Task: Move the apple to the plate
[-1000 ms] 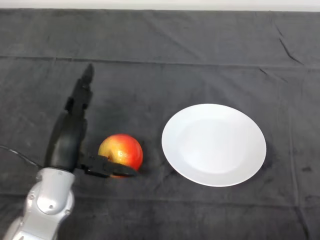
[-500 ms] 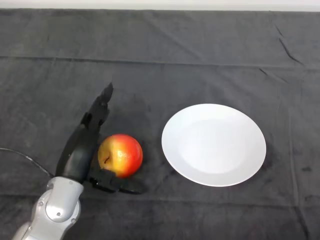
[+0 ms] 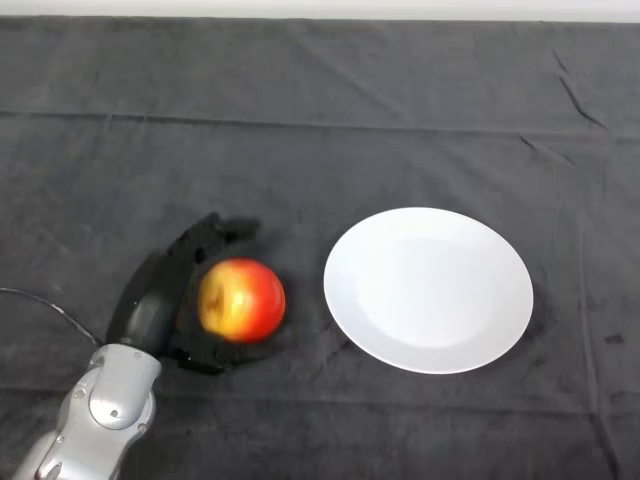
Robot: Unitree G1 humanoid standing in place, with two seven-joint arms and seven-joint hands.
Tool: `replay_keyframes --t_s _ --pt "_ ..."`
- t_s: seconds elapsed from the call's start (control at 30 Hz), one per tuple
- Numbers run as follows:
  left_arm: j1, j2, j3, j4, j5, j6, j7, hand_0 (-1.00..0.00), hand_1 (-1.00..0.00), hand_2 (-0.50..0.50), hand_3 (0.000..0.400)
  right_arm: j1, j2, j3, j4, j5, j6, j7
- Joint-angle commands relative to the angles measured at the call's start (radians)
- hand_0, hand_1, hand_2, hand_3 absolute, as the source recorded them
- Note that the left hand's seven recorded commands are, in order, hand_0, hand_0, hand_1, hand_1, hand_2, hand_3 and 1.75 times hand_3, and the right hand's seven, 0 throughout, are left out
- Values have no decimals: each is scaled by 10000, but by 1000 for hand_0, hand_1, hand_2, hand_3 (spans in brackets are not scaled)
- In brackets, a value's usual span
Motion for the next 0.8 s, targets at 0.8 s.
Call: replay_keyframes --t_s 0.8 --pt "-1829 333 258 -496 287 447 52 -1000 -1000 0 400 -81 -125 -74 -113 -74 21 -70"
